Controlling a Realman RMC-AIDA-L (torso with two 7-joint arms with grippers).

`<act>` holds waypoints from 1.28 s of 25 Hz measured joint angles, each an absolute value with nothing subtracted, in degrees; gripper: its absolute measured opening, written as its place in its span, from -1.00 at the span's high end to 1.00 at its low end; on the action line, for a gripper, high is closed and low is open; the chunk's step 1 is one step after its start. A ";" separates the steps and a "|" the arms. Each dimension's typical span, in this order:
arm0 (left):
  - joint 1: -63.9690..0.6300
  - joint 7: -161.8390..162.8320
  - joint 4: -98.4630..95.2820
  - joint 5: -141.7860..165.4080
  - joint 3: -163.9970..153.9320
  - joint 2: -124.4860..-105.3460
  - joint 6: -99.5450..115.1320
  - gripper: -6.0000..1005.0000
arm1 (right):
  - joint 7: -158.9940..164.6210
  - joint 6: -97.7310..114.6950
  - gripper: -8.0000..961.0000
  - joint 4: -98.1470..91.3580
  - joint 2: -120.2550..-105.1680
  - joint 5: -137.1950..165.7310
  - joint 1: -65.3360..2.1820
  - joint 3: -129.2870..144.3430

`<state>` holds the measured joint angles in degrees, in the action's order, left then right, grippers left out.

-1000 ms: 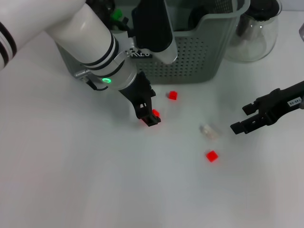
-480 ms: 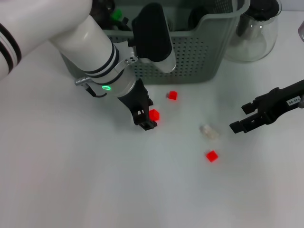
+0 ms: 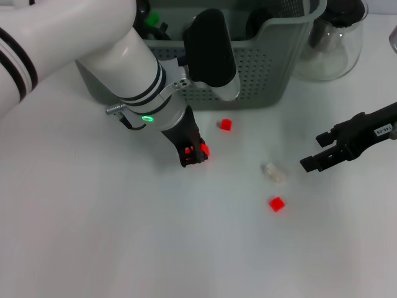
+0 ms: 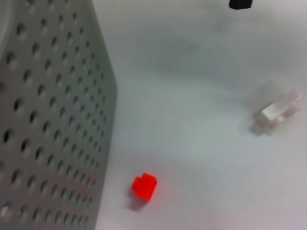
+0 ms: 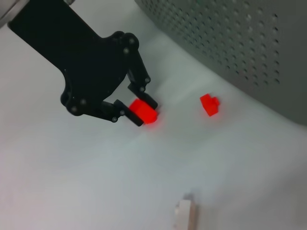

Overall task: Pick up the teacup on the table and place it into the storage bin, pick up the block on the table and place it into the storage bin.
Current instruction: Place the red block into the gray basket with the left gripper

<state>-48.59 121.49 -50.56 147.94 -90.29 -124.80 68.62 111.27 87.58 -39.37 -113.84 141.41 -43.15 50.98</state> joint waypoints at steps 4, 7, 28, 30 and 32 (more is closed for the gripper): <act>-45.81 122.89 -58.62 147.14 -89.40 -124.80 76.35 0.51 | 111.28 87.52 -0.90 -39.38 -113.73 141.41 -43.13 50.98; -43.55 124.03 -68.22 142.79 -85.40 -124.72 86.74 0.58 | 111.48 87.52 -0.90 -39.37 -113.64 141.41 -43.17 50.97; -61.87 133.59 -60.07 146.78 -61.65 -119.46 70.21 0.61 | 111.64 87.46 -0.90 -39.37 -113.87 141.47 -43.44 50.97; -63.28 135.24 -55.44 151.41 -61.88 -120.04 64.79 0.59 | 111.59 87.45 -0.90 -39.39 -113.83 141.50 -43.48 51.00; -64.32 136.33 -51.64 154.72 -61.97 -120.42 60.43 0.56 | 111.55 87.46 -0.91 -39.39 -113.78 141.51 -43.49 51.09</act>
